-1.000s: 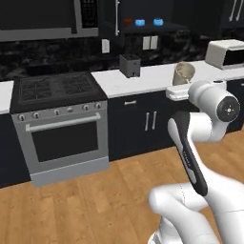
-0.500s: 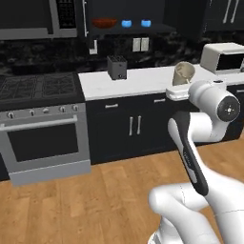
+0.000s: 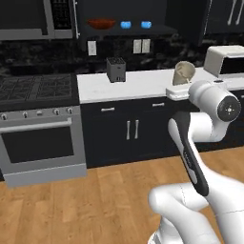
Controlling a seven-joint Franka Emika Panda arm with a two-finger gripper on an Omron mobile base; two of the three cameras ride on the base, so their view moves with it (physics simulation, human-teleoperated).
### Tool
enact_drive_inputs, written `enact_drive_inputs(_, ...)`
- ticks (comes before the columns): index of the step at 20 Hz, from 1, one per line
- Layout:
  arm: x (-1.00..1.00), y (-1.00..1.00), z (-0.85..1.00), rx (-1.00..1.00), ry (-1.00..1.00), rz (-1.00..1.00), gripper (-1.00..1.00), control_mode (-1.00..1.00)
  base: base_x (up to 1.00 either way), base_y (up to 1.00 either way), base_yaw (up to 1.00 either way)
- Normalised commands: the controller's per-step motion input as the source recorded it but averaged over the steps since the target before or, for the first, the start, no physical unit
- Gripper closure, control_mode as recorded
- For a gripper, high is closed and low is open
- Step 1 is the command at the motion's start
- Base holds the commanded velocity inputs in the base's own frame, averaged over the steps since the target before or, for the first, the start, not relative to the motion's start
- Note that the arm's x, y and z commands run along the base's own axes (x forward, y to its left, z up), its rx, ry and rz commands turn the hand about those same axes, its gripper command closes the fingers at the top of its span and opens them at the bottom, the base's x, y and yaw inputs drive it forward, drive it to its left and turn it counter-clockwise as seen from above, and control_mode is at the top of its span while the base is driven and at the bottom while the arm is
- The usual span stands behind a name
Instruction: Gather all objects into one cabinet and sort the glasses and bowls to opposite sides.
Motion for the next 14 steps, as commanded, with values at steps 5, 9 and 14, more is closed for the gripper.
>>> enact_drive_inputs(5, 0.00, 0.00, 0.00, 0.00, 0.00, 0.00, 1.00, 1.00, 0.97, -0.32, 0.05)
enact_drive_inputs(9, 0.00, 0.00, 0.00, 0.00, 0.00, 0.00, 1.00, 1.00, 1.00, -0.43, 0.04)
enact_drive_inputs(14, 0.00, 0.00, 0.00, 0.00, 0.00, 0.00, 1.00, 1.00, 1.00, -0.43, 0.06)
